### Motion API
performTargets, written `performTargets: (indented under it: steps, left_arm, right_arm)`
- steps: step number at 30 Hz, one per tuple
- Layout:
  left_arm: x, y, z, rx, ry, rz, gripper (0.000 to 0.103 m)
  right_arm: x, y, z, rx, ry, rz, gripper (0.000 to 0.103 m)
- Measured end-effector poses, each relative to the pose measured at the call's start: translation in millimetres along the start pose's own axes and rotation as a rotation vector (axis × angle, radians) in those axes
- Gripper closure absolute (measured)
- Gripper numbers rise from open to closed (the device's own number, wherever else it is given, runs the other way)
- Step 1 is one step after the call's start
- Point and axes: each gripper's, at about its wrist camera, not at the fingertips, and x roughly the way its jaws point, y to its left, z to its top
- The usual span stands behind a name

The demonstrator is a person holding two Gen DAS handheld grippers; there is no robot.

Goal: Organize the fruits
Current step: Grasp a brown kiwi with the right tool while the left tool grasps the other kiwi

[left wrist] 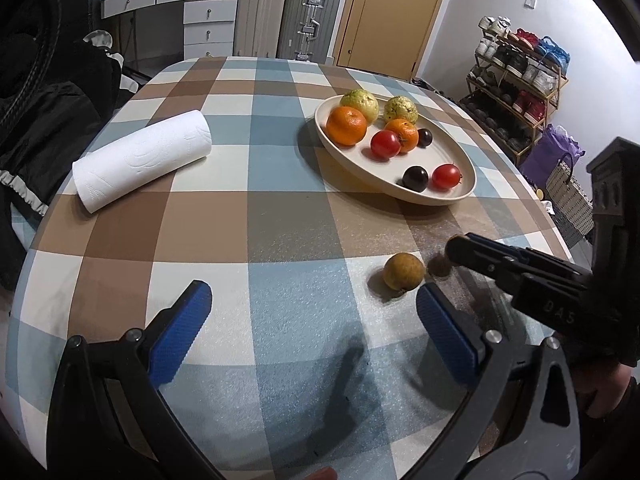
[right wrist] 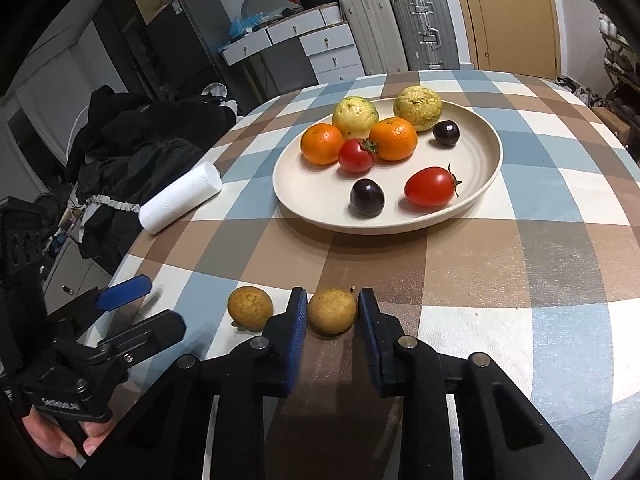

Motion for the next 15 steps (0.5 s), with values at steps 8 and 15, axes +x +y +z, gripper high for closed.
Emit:
performTargets:
  steps: [8,15]
  left_arm:
    - [11.9,-20.3,6.2,0.06,0.033,-0.049,0.001]
    - [23.4,-37.8,14.8,0.096,0.034,-0.058,0.002]
  right_arm:
    - [-21.3,-13.6,-5.1,0.028,-0.062,0.021,0.076]
    - [-44.0,-27.4,-13.8,0.038,-0.102,0.037,0.076]
